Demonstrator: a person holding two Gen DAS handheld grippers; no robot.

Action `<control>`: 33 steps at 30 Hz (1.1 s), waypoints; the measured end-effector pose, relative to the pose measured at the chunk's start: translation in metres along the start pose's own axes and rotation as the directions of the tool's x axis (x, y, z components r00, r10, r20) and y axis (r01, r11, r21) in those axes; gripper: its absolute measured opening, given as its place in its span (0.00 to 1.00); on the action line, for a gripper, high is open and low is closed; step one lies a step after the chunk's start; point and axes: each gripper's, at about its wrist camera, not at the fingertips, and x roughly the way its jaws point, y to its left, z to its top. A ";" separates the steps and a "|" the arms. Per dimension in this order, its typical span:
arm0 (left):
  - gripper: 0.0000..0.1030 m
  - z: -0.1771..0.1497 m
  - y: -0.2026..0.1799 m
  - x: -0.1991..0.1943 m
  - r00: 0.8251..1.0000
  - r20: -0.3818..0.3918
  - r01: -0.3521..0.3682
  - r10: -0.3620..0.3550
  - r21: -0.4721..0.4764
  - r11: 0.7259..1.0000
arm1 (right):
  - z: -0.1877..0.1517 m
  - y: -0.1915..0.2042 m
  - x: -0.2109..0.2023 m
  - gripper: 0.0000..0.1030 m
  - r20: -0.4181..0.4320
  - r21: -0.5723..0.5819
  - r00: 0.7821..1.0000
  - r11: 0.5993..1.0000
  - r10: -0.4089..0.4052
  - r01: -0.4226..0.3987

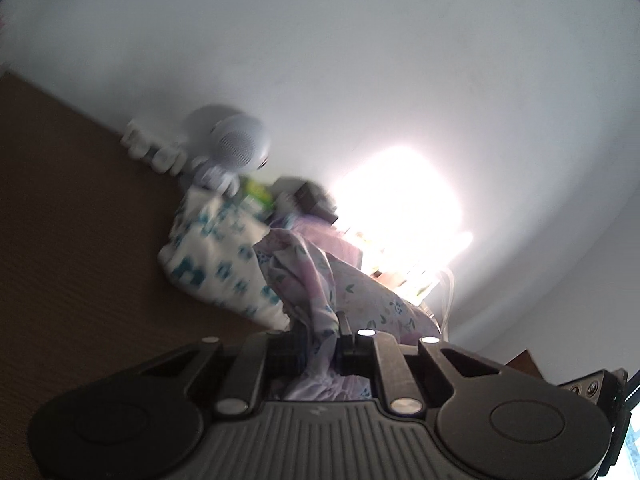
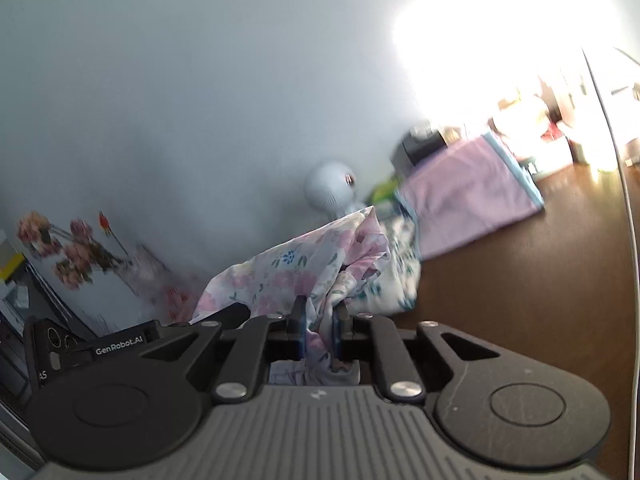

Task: Fold clothes
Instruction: 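Carry the folded dress with both grippers to the stack of clothes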

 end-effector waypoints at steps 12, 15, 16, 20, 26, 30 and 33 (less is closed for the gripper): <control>0.11 0.066 0.070 0.051 0.999 0.036 -0.023 0.026 -0.076 0.997 | 0.056 -0.018 0.113 0.11 -0.080 0.047 0.996 0.998 -0.044 0.048; 0.11 0.069 0.092 0.075 1.000 -0.007 -0.029 0.029 -0.111 0.993 | 0.053 -0.033 0.132 0.11 -0.105 0.063 0.992 0.995 -0.070 0.077; 0.11 0.069 0.098 0.082 0.999 -0.022 -0.031 0.028 -0.124 0.992 | 0.053 -0.037 0.138 0.11 -0.114 0.066 0.990 0.994 -0.080 0.088; 0.13 0.066 0.111 0.098 0.999 -0.040 -0.040 0.036 -0.121 0.992 | 0.046 -0.042 0.147 0.18 -0.112 0.040 0.986 0.991 -0.124 0.130; 0.29 0.067 0.121 0.091 0.999 -0.022 -0.032 0.029 -0.148 0.988 | 0.047 -0.031 0.132 0.51 0.030 -0.053 0.979 0.978 -0.201 0.203; 0.32 0.078 0.093 0.061 0.977 0.136 -0.157 0.162 -0.049 0.986 | 0.056 -0.018 0.105 0.48 0.230 -0.126 0.938 0.948 -0.259 0.292; 0.32 0.080 0.059 0.044 0.937 0.303 -0.197 0.175 0.044 0.979 | 0.056 -0.008 0.107 0.20 0.266 -0.192 0.952 0.960 -0.151 0.206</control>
